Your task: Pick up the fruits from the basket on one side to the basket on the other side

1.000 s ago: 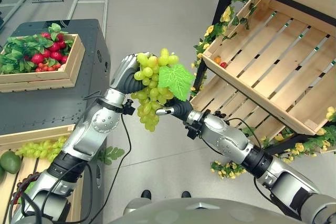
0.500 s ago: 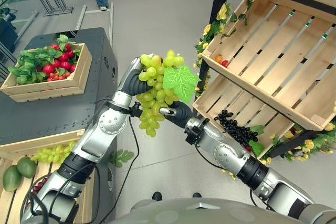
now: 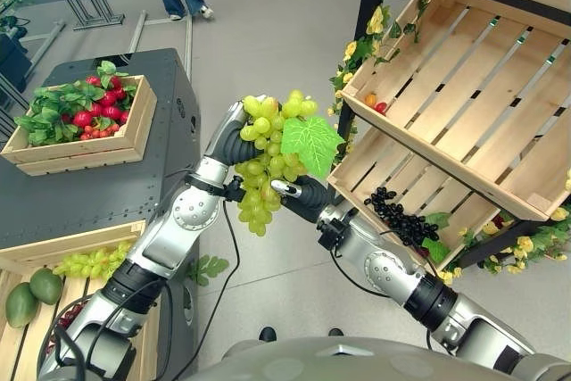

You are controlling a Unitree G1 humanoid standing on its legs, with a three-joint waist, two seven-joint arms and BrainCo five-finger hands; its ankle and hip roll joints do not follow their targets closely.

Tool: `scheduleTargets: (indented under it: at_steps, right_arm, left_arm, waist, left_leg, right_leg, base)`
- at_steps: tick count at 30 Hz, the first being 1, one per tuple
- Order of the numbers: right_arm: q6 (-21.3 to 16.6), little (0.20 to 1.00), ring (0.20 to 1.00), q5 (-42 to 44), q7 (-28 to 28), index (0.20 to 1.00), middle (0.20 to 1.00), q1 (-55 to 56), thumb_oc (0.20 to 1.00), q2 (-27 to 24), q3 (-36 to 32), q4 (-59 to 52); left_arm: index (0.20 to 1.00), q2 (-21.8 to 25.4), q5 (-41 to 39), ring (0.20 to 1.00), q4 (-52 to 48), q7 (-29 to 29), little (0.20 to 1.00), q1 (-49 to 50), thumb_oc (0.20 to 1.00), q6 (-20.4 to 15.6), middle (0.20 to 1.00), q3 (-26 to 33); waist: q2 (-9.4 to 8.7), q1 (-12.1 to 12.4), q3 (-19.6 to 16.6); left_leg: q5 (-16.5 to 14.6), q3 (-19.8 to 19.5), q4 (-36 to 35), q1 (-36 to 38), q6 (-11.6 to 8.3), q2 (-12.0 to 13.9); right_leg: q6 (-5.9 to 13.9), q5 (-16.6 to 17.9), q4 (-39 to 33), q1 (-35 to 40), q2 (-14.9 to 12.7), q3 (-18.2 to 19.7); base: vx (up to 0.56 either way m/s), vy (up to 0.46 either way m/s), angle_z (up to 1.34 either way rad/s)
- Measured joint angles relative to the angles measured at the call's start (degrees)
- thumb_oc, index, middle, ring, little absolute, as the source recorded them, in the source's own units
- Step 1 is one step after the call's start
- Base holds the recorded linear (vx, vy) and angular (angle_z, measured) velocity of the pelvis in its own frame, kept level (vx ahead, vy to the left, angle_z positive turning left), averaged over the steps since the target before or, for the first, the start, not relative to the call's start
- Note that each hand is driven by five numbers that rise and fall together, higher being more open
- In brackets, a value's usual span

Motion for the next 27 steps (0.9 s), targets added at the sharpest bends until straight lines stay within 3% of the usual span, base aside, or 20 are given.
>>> scheduleTargets:
  at_steps: [27]
  right_arm:
    - [0.0, 0.2, 0.2, 0.4, 0.0, 0.2, 0.2, 0.9, 0.2, -0.3, 0.1, 0.2]
  left_arm:
    - [0.2, -0.4, 0.0, 0.2, 0.0, 0.5, 0.2, 0.0, 0.2, 0.0, 0.2, 0.1]
  waist:
    - [-0.05, 0.0, 0.0]
  left_leg:
    - [0.0, 1.1, 0.0, 0.1, 0.0, 0.0]
  right_leg:
    - [0.23, 0.0, 0.0, -0.4, 0.0, 0.9]
  base:
    - [0.0, 0.002, -0.02]
